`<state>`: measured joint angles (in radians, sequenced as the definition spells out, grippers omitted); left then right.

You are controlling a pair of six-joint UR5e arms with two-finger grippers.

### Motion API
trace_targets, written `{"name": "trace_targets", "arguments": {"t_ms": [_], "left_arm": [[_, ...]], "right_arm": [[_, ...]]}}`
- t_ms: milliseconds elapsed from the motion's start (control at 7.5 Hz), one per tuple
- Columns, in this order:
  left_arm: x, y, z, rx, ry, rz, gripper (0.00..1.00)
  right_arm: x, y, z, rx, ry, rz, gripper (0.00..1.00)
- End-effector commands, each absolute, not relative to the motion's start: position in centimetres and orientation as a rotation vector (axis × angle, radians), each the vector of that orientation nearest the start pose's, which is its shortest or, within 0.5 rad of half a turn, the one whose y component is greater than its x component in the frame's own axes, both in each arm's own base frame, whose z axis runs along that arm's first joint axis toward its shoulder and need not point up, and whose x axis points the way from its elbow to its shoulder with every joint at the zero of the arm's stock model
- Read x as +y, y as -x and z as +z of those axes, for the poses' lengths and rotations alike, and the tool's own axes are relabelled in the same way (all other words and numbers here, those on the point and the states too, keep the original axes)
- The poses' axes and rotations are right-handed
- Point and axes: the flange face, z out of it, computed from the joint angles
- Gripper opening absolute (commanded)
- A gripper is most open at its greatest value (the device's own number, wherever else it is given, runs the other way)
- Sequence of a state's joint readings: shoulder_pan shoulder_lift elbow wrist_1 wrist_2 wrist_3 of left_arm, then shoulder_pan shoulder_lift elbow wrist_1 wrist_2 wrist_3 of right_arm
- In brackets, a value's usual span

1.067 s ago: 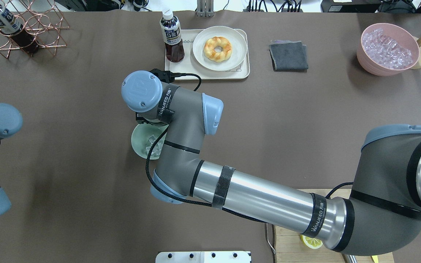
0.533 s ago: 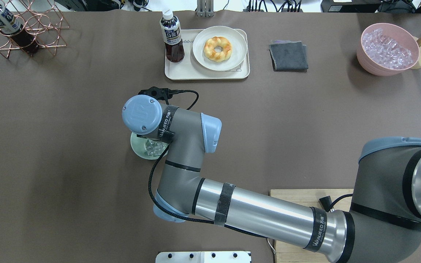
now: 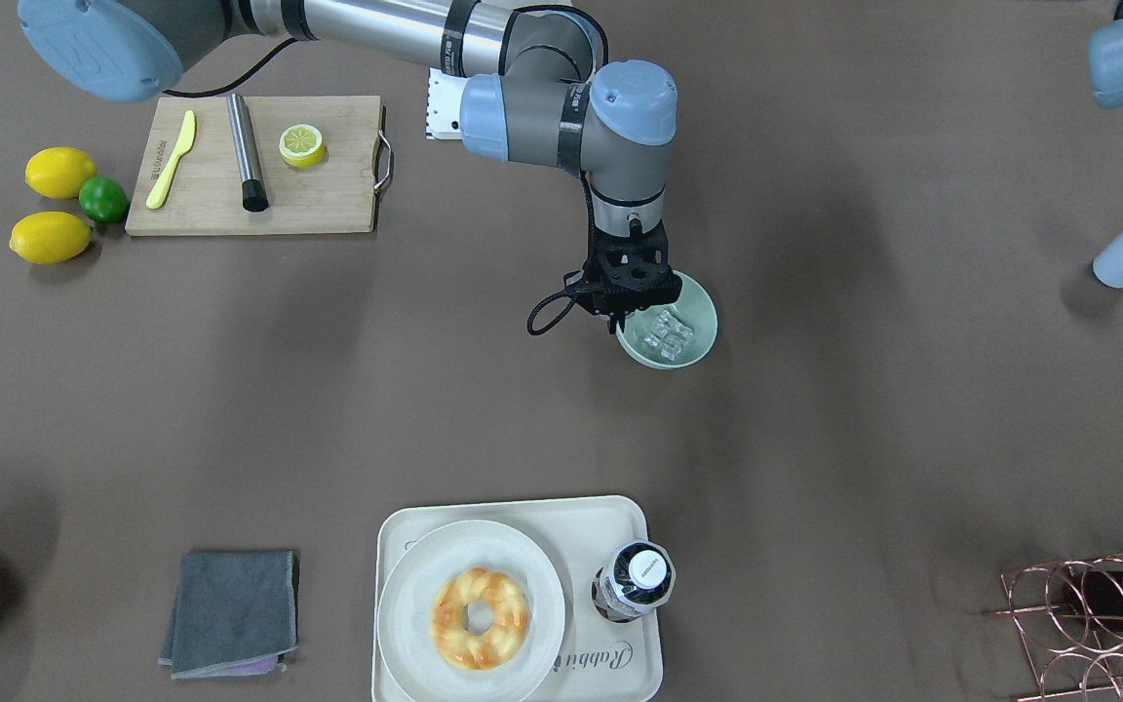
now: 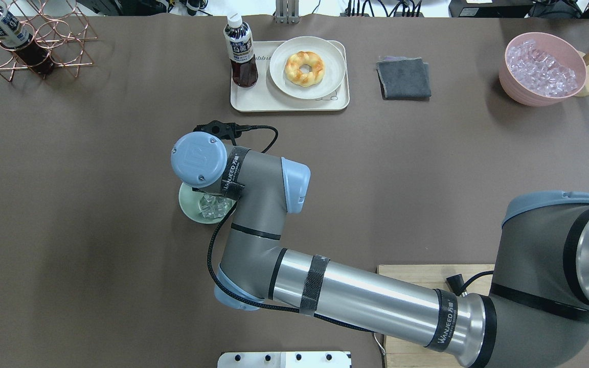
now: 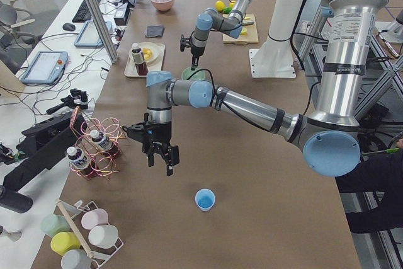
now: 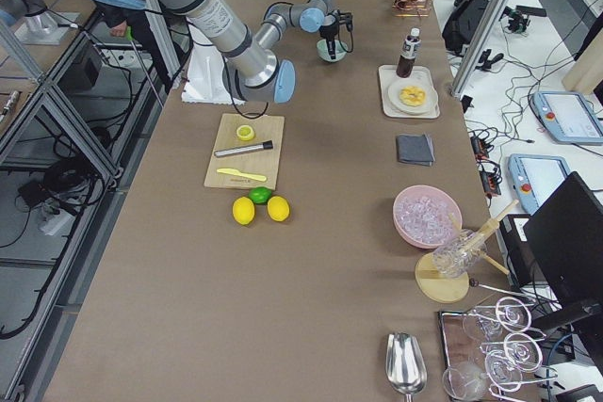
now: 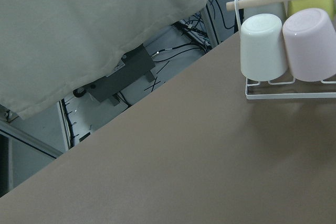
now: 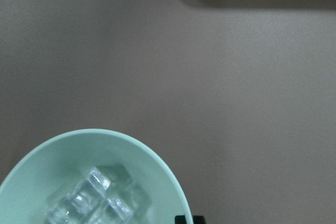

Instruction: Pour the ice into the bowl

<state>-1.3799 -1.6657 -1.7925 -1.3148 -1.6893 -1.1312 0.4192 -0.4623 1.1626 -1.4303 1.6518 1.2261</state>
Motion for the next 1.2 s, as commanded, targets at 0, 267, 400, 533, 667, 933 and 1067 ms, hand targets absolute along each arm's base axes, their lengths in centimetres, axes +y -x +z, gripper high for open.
{"name": "trace_targets", "arguments": {"t_ms": [0, 267, 400, 533, 667, 933, 1067], "left_arm": [[-53.8, 11.9, 61.5, 0.318, -0.02, -0.859, 0.98], [-52.7, 13.5, 61.8, 0.468, 0.019, -0.781, 0.98], [-52.2, 13.5, 62.3, 0.474, 0.019, -0.739, 0.98], [-52.4, 13.6, 62.0, 0.48, 0.0, -0.64, 0.98], [-52.5, 12.6, 61.8, 0.557, 0.017, -0.611, 0.98], [-52.2, 11.6, 63.2, 0.675, 0.064, -0.57, 0.98], [-52.2, 11.3, 64.7, 0.711, 0.063, -0.504, 0.98]], "right_arm": [[-46.3, 68.0, 9.5, -0.822, -0.241, 0.041, 0.0], [-48.6, 63.8, 10.4, -0.853, -0.227, 0.031, 0.0], [-50.4, 60.4, 11.8, -0.853, -0.209, 0.013, 0.0], [-52.3, 56.2, 13.1, -0.844, -0.191, -0.028, 0.0], [-53.7, 52.4, 15.5, -0.833, -0.184, -0.045, 0.0], [-55.6, 44.2, 22.1, -0.815, -0.185, -0.092, 0.0], [-56.1, 40.1, 26.0, -0.804, -0.176, -0.11, 0.0]]}}
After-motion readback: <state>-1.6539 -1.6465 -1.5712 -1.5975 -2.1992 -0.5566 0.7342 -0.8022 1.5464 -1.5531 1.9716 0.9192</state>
